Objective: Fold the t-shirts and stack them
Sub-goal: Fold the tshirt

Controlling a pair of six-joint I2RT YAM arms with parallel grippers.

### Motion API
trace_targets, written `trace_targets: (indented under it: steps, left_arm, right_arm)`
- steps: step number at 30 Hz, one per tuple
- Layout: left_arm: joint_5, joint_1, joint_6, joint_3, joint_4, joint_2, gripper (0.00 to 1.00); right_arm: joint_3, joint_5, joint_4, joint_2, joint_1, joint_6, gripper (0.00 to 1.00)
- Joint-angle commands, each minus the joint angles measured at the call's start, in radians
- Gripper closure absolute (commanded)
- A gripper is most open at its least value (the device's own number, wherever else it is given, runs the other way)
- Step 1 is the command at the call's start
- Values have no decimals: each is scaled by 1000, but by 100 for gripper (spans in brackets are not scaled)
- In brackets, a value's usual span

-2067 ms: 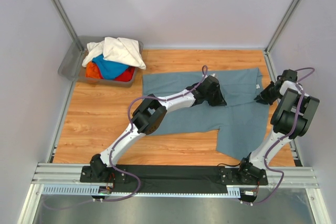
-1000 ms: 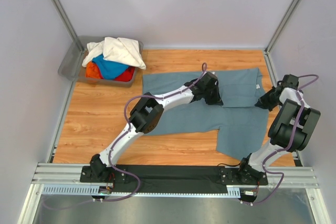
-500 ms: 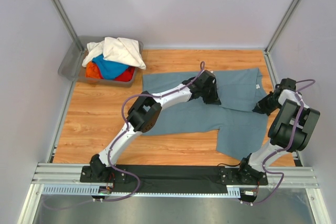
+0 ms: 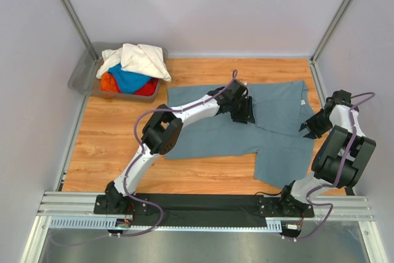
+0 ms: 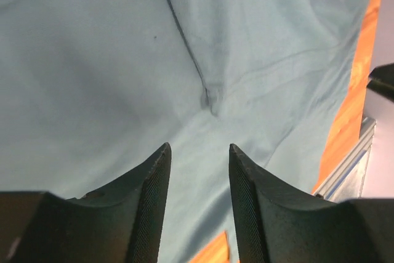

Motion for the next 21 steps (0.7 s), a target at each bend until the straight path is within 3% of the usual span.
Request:
trace_targets:
  steps: [1, 5, 10, 14, 21]
  left_arm:
    - [-10, 34, 139, 2, -71, -176, 50]
    - [-34, 101, 301, 3, -201, -246, 48]
    - [-53, 189, 435, 17, -350, -257, 44]
    - [-132, 233, 539, -6, -433, -239, 44]
    - [-116, 336, 564, -64, -431, -176, 45]
  right_arm:
    - [65, 29, -13, -65, 1, 11, 62]
    - [178, 25, 77, 19, 59, 57, 41]
    - [410, 117, 125, 214, 188, 86, 28]
    - [539, 237, 104, 334, 264, 146, 27]
    - [780, 411, -31, 587, 353, 184, 27]
